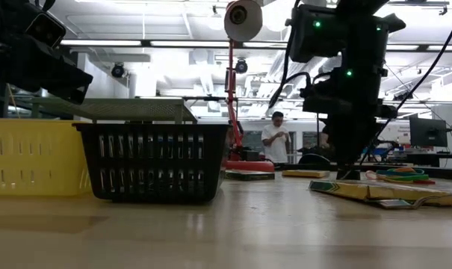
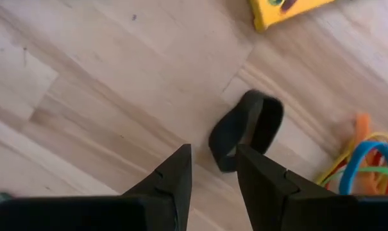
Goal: Pick & Place Office Desk Supplies
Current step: Put the black rubber band into the black bin
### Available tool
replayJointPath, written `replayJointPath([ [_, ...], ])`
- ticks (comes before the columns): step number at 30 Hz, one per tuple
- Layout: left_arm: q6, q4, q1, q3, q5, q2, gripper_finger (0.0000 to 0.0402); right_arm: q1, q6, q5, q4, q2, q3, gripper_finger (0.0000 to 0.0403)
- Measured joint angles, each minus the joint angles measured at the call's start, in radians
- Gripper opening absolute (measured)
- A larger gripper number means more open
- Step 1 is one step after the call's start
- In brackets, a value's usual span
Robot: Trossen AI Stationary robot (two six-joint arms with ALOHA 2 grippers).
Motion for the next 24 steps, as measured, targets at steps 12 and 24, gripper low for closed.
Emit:
replayJointPath([
  [12, 0.000, 0.000, 0.000, 0.000, 0.000, 0.000, 0.0071, 0.013, 0.019, -0.001, 0.046, 0.000, -0.047, 0.0109],
  [24, 0.000, 0.000, 0.000, 0.000, 0.000, 0.000, 0.0071, 0.013, 0.011, 0.001, 0.067, 0.000, -0.059, 0.0099],
])
